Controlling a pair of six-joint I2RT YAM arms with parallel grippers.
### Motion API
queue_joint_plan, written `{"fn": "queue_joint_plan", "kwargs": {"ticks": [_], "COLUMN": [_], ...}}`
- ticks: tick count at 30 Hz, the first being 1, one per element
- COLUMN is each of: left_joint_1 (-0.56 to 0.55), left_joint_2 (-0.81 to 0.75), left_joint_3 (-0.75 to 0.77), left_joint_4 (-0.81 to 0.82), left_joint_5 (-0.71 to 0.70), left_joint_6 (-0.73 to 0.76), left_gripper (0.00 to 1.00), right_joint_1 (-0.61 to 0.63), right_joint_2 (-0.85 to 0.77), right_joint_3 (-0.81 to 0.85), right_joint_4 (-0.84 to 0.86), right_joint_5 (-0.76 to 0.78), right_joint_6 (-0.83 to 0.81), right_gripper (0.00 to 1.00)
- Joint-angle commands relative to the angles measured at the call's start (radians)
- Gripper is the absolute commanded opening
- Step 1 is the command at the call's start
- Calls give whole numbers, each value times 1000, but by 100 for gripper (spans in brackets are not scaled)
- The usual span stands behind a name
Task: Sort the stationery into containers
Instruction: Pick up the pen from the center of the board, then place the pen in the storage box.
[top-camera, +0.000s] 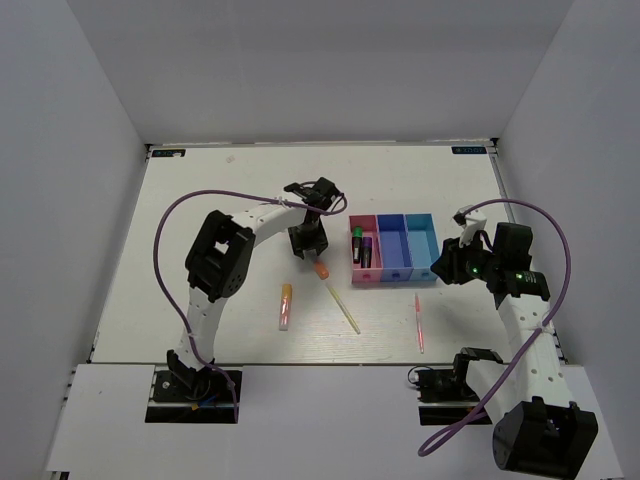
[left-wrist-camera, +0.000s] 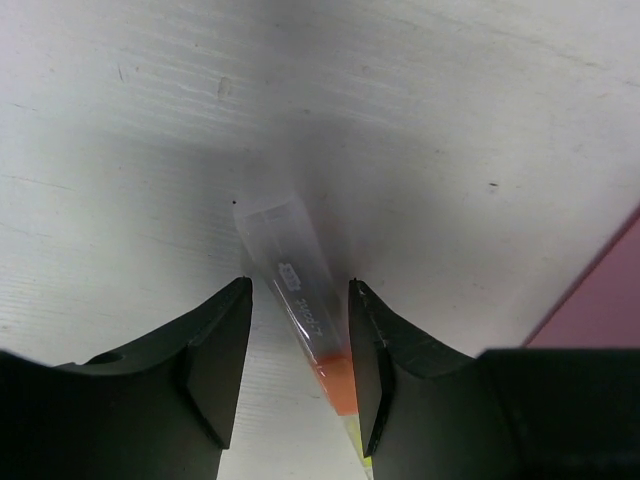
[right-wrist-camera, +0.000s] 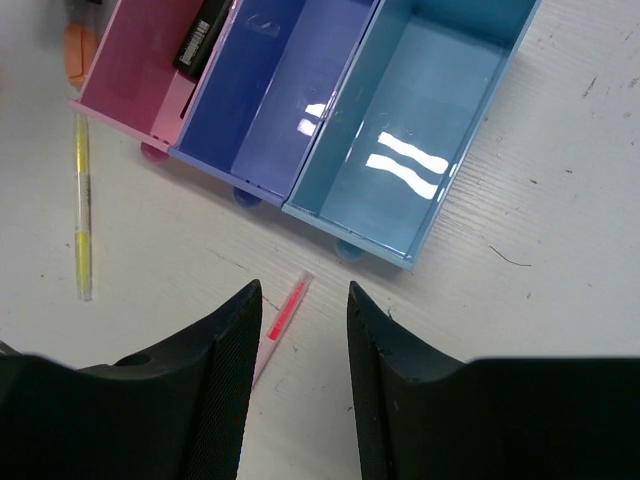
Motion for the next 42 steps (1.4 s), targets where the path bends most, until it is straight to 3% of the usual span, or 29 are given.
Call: {"fn": "queue_joint_plan", "kwargs": {"ticks": [1,6,7,8,11,13,17,18,20,21,23,24,33,36,40,41,42], "left_joint_1": [1,1,1,0,-2,-14,-54,-65,-97,-112,-123,-131,-169,-177,-180,-180,-180], "left_joint_2": [13,14,16,16,-3,-19,-134,-153,-214,-234,-237,-211,-44,-3,46,53,59], "left_joint_3": [-23,-52,-50,-50,-49,-40,-1,20,35,51,78,144,290,332,347,350,347], "left_joint_4": [-6,16,16,16,17,17,20,32,61,128,172,189,388,451,466,465,462], "left_joint_5": [16,20,23,26,30,23,-16,-21,-30,-24,51,71,313,345,349,347,344], "left_joint_6": [-24,-35,-35,-34,-24,-9,31,49,63,93,112,117,109,95,88,89,88], "left_gripper": [54,49,43,30,6,1,0,0,0,0,0,0,0,6,15,21,24], "right_joint_1": [-6,-10,-11,-13,-14,-16,-17,-16,-16,-17,-16,-16,-17,-19,-17,-19,-20], "right_joint_2": [-6,-11,-11,-8,-11,-13,-8,-12,-9,-11,-12,-14,-23,-25,-28,-26,-28], "right_joint_3": [12,12,13,13,13,15,13,13,13,12,11,13,2,5,5,7,5], "right_joint_4": [13,10,10,10,10,8,10,10,10,10,7,8,19,19,19,17,16], "right_joint_5": [-11,-13,-17,-16,-19,-21,-27,-25,-25,-27,-30,-27,-8,-11,-13,-11,-13], "right_joint_6": [2,4,4,4,4,5,4,5,4,4,-1,-1,5,7,5,5,5], "right_gripper": [43,43,43,43,43,43,45,56,60,52,12,0,0,5,17,28,29]}}
